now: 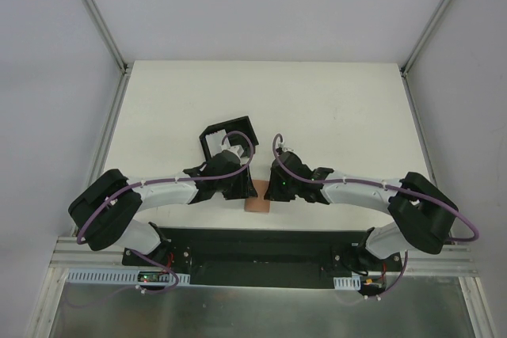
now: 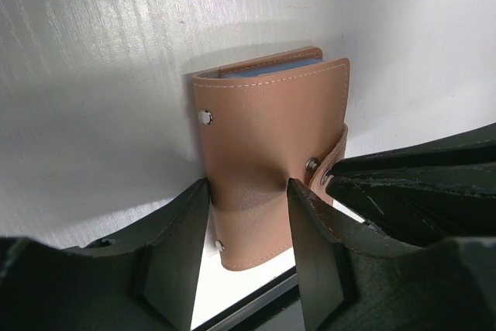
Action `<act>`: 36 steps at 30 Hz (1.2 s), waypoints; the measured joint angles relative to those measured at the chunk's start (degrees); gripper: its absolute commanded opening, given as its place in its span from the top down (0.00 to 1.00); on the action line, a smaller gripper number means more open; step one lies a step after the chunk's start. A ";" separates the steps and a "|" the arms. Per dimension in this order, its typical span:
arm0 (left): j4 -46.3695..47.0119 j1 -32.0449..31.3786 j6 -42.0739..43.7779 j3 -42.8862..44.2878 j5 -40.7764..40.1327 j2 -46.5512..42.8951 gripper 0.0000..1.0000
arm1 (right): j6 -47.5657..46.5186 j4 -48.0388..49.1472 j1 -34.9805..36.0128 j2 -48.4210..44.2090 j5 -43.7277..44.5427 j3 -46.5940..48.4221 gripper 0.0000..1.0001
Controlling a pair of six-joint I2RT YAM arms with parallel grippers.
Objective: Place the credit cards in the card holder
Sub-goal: Close the card holder at the center of the board.
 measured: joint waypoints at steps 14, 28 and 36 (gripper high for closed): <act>0.02 0.00 0.00 0.02 0.02 0.02 0.55 | -0.81 -1.66 0.11 0.52 1.36 1.99 0.83; 0.04 0.00 0.00 0.02 0.02 0.07 0.55 | -1.70 -1.73 0.11 2.91 1.14 3.76 0.84; 0.07 0.00 0.00 0.02 0.02 0.09 0.55 | -1.70 -2.54 0.11 3.65 1.36 4.17 0.84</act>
